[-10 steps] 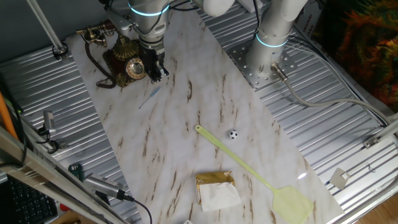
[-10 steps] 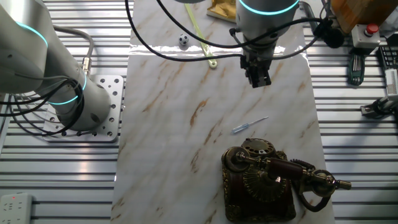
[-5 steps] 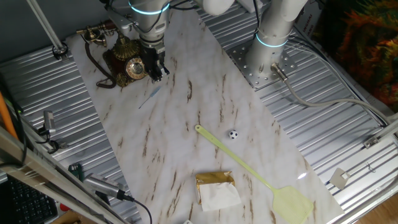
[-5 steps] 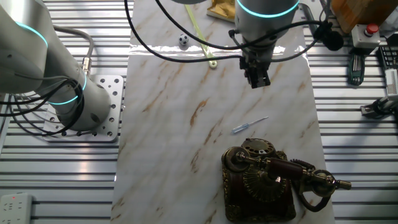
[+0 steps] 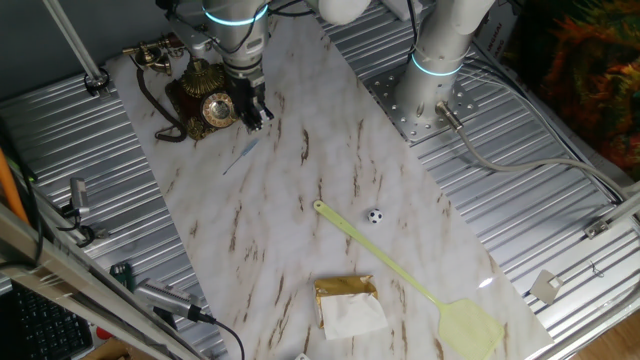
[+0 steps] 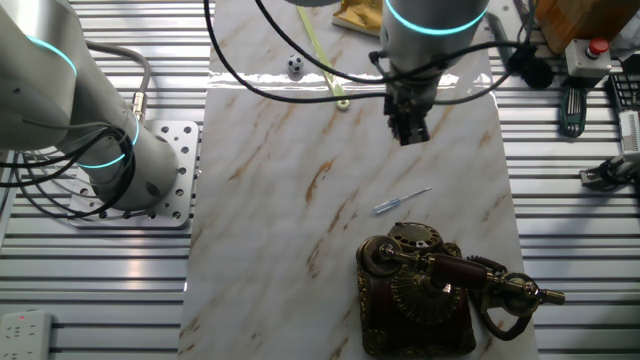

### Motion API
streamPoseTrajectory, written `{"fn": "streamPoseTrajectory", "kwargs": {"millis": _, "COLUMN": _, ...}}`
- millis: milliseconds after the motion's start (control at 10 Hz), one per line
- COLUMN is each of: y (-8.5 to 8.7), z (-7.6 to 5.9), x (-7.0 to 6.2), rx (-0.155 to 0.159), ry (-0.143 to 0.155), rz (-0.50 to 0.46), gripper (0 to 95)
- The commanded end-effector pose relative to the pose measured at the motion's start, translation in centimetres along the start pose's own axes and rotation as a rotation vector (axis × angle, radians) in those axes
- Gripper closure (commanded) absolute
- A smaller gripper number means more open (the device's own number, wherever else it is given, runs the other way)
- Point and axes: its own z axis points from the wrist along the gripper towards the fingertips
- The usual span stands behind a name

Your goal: Dial a number on an old rotary phone

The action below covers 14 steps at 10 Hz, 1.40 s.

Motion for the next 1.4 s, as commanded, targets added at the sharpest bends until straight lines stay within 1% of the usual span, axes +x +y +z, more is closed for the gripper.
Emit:
{"fn": "streamPoseTrajectory", "kwargs": {"millis": 100, "y": 0.0, "z": 0.0, "x": 0.4, "rx": -0.003, "ry": -0.01, "rz": -0.005, "gripper": 95.0}}
{"fn": "streamPoseTrajectory", "kwargs": {"millis": 600, "y": 0.0, "z": 0.0, "x": 0.5, "rx": -0.001, "ry": 0.001, "rz": -0.011, "gripper": 95.0}}
{"fn": "streamPoseTrajectory", "kwargs": {"millis": 700, "y": 0.0, "z": 0.4, "x": 0.9, "rx": 0.002, "ry": 0.009, "rz": -0.008, "gripper": 95.0}}
{"fn": "streamPoseTrajectory", "kwargs": {"millis": 800, "y": -0.1, "z": 1.1, "x": 1.4, "rx": 0.003, "ry": 0.011, "rz": -0.011, "gripper": 95.0}}
{"fn": "streamPoseTrajectory", "kwargs": {"millis": 900, "y": -0.4, "z": 2.3, "x": 2.1, "rx": 0.005, "ry": 0.009, "rz": -0.024, "gripper": 95.0}}
{"fn": "streamPoseTrajectory", "kwargs": {"millis": 1000, "y": -0.7, "z": 3.5, "x": 2.6, "rx": 0.015, "ry": 0.01, "rz": -0.04, "gripper": 95.0}}
{"fn": "streamPoseTrajectory", "kwargs": {"millis": 1100, "y": -0.9, "z": 3.8, "x": 2.7, "rx": 0.018, "ry": 0.009, "rz": -0.044, "gripper": 95.0}}
{"fn": "streamPoseTrajectory", "kwargs": {"millis": 1200, "y": -1.5, "z": 4.6, "x": 2.9, "rx": 0.051, "ry": 0.01, "rz": -0.072, "gripper": 95.0}}
{"fn": "streamPoseTrajectory", "kwargs": {"millis": 1400, "y": -2.3, "z": 5.6, "x": 3.2, "rx": 0.06, "ry": 0.005, "rz": -0.093, "gripper": 95.0}}
